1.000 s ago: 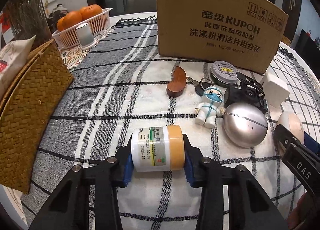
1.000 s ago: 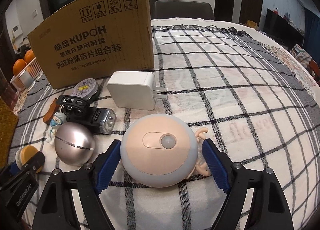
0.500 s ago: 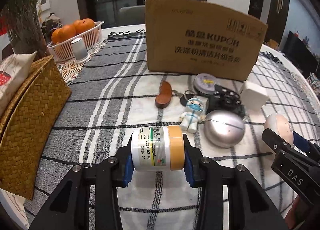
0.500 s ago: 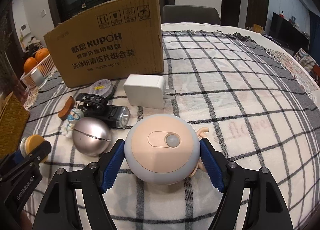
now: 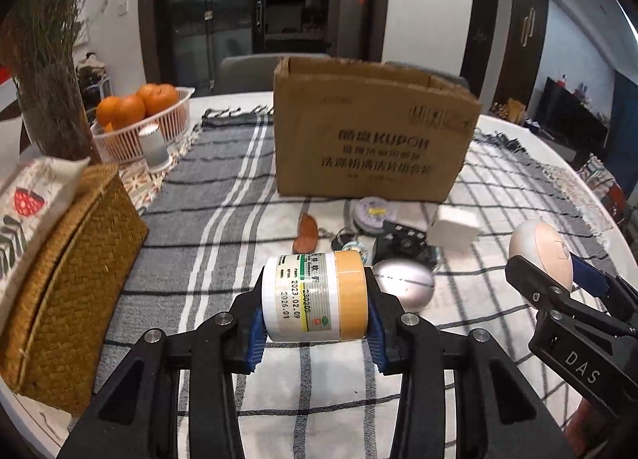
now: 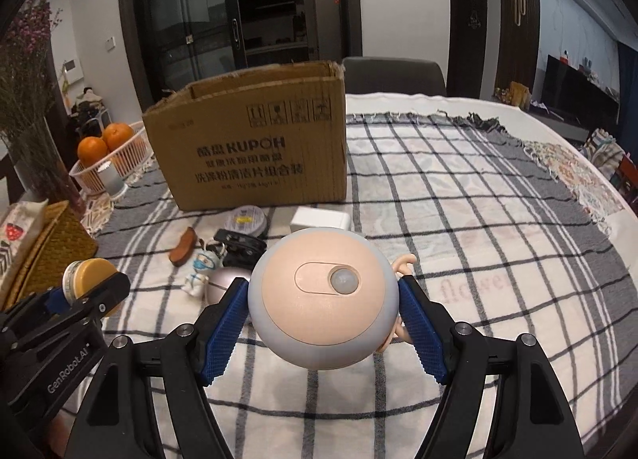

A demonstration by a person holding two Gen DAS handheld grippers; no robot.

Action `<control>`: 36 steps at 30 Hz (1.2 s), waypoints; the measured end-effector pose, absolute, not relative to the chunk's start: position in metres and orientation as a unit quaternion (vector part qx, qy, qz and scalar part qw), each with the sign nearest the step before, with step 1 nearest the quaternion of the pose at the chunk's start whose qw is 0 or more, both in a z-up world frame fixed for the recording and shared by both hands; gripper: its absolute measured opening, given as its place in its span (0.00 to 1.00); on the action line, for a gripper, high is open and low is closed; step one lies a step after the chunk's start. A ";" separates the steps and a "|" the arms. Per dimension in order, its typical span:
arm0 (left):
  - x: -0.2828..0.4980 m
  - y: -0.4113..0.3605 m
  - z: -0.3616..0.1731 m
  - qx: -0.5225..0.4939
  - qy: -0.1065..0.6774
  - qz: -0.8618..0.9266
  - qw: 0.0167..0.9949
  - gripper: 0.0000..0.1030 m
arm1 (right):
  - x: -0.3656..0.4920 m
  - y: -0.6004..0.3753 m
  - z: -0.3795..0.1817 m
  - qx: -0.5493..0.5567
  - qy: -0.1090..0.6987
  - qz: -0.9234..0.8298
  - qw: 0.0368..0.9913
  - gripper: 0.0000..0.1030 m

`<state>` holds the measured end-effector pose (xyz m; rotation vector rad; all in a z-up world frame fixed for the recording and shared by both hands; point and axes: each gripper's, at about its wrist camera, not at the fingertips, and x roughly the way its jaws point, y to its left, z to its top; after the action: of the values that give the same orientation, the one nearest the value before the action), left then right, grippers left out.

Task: Organize rigid objects
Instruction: 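Carry the pill jar with left tool while right tool carries the night light into the box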

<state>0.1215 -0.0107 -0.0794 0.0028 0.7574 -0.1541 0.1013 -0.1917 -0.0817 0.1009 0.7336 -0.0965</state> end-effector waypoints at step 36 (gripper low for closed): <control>0.198 -0.021 0.041 0.017 0.267 -0.143 0.953 0.39 | 0.154 -0.191 0.032 0.048 0.257 -0.034 0.965 0.73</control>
<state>0.1977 -0.0207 0.0414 0.0349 0.5434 -0.2906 0.1539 -0.1912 0.0321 0.0975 0.5210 -0.0686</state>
